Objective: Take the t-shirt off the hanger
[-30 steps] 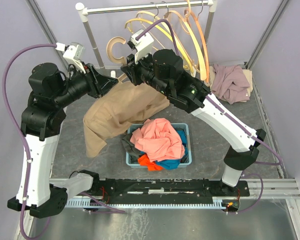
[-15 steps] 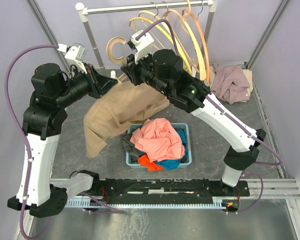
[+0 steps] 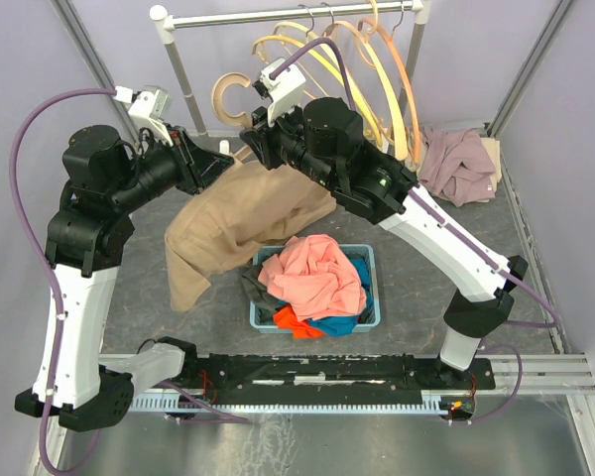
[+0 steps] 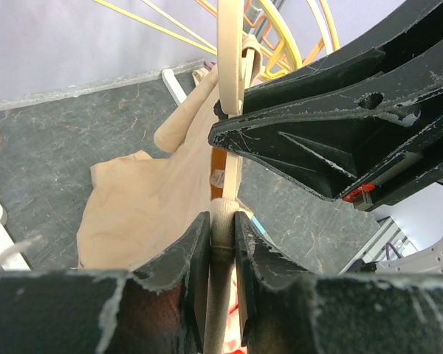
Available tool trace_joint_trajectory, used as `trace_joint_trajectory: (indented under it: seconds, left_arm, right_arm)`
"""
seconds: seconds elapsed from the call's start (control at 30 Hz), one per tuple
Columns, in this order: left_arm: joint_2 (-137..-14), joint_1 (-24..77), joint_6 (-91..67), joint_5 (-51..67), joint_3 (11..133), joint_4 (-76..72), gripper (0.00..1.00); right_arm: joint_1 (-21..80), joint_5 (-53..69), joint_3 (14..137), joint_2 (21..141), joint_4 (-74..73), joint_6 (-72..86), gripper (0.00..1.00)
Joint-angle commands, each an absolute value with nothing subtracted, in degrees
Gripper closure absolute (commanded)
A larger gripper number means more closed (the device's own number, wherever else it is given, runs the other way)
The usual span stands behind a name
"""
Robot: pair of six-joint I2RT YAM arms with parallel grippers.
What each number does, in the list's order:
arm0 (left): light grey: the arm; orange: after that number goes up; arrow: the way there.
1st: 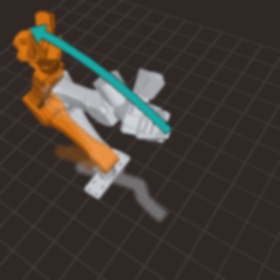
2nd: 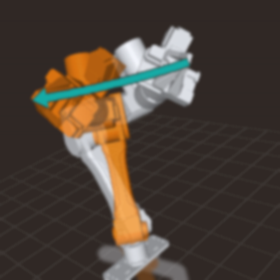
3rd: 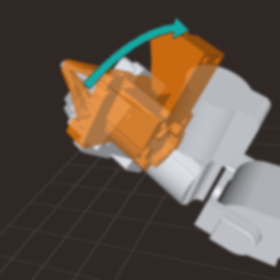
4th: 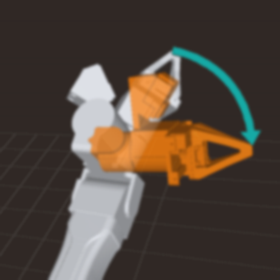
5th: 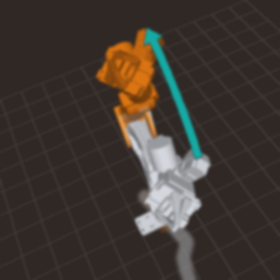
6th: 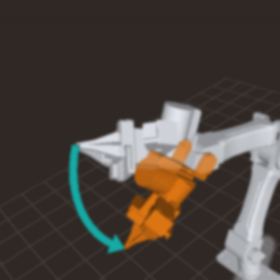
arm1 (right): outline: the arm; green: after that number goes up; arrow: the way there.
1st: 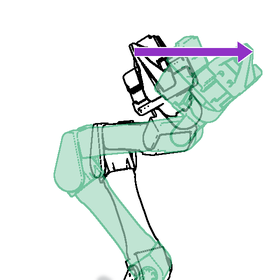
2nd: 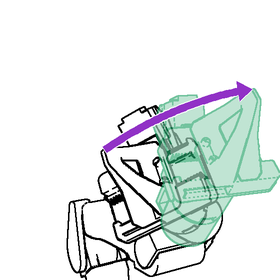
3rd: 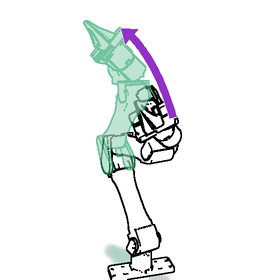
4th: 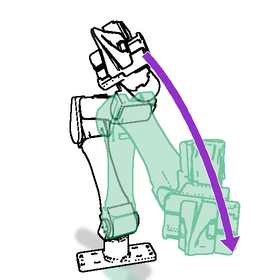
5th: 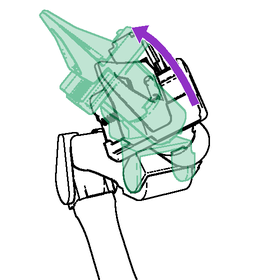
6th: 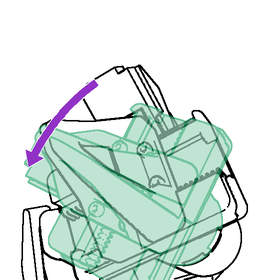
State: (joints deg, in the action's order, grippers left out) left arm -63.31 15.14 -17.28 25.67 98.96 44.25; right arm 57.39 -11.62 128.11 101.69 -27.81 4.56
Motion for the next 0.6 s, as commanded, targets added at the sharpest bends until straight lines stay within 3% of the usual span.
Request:
trace_joint_trajectory:
  seconds: [0.0, 0.57]
  left_arm:
    - [-62.6, 15.2, -18.5, 26.5, 98.8, 40.8, 0.73]
    - [-62.4, 15.3, -19.1, 26.6, 98.2, 39.4, 0.70]
  right_arm:
    - [57.5, -11.0, 129.3, 98.5, -23.0, 4.8, 0.99]
    - [57.5, -10.9, 129.2, 98.6, -23.1, 4.8, 0.99]
